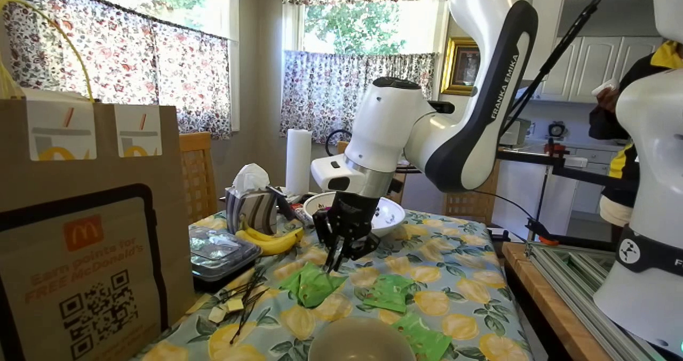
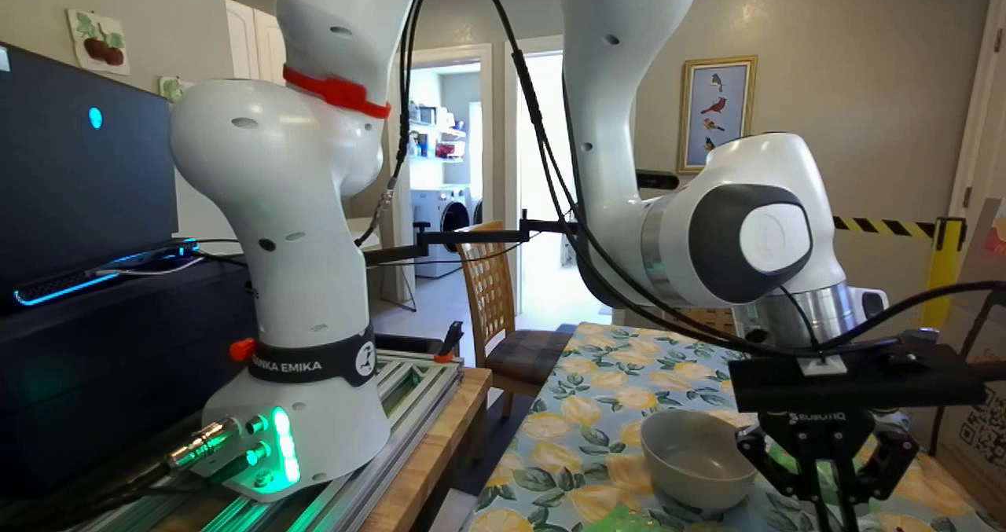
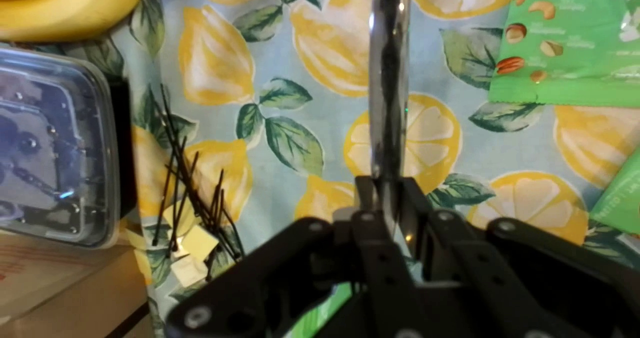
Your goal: Put one green sachet on the silver spoon then use the spoon to place the sachet in the grey bowl.
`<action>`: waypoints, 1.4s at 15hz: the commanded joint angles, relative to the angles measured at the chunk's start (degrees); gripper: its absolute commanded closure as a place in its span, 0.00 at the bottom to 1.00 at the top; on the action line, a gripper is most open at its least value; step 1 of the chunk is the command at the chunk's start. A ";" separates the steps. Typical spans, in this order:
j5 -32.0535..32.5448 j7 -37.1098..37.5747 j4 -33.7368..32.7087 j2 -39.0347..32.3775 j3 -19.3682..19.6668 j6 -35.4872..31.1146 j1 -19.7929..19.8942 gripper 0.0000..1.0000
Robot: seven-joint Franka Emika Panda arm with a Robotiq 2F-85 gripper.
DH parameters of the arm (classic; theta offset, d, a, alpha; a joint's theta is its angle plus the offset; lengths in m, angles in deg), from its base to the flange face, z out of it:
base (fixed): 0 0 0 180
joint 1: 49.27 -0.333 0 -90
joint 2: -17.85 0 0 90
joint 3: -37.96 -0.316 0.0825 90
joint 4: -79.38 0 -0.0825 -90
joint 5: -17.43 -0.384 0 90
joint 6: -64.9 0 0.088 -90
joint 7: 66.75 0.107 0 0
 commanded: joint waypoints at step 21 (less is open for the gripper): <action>14.21 7.10 5.39 7.60 9.38 10.92 -21.14 0.96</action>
